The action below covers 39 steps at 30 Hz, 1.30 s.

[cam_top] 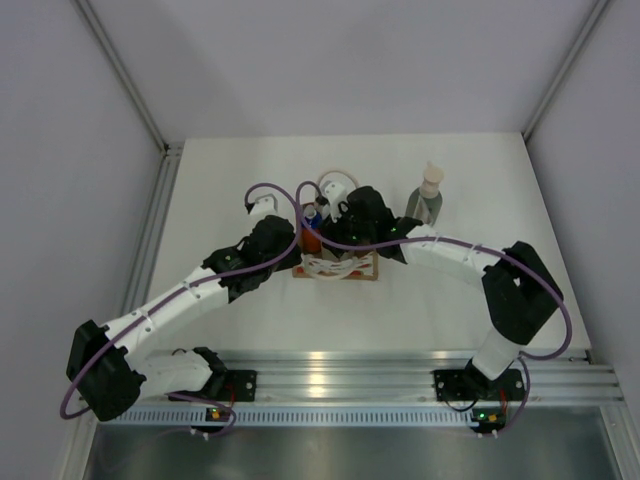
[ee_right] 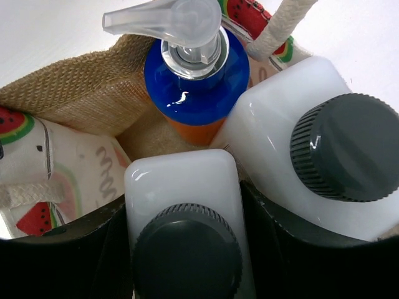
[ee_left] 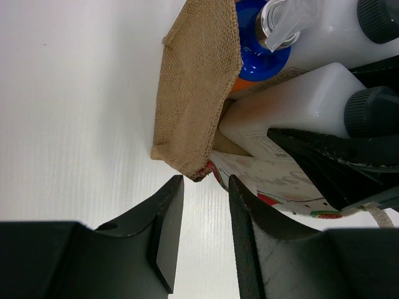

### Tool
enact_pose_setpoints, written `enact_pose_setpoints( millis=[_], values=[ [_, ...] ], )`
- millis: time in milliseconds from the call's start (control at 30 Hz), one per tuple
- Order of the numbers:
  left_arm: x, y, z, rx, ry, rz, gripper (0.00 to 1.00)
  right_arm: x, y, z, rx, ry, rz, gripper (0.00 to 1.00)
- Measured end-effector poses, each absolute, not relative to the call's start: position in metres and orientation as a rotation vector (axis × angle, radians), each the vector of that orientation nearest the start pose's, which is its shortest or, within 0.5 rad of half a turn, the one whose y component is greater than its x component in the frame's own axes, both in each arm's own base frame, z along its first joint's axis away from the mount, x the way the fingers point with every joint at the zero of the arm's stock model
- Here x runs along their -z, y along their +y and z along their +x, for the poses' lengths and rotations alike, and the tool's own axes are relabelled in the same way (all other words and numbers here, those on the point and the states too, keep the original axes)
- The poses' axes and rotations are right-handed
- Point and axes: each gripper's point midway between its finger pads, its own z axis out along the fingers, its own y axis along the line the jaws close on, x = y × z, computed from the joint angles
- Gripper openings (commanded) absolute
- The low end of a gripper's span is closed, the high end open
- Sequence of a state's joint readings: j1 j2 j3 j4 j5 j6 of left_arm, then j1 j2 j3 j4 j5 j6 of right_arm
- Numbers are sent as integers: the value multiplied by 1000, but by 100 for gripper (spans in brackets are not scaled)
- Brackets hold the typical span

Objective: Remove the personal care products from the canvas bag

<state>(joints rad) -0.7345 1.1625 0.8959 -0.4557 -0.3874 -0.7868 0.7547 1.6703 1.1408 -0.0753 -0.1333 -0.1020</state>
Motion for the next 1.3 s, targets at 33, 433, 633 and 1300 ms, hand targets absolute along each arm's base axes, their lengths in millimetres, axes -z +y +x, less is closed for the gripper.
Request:
enact_pose_setpoints(
  millis=[33,433,633,1300],
  values=[
    [-163,-195,274,381,2242,-258,40,-128,335,328,-513,1984,-994,57],
    [-164,-194,273,384,2240,-258,40,-123,339,329,-516,1976,-1007,0],
    [-166,-194,273,389,2234,-259,40,-124,336,328,-520,1965,-981,0],
    [-166,-192,273,387,2229,-273,41,-180,306,312,-502,1911,-830,0]
  ],
)
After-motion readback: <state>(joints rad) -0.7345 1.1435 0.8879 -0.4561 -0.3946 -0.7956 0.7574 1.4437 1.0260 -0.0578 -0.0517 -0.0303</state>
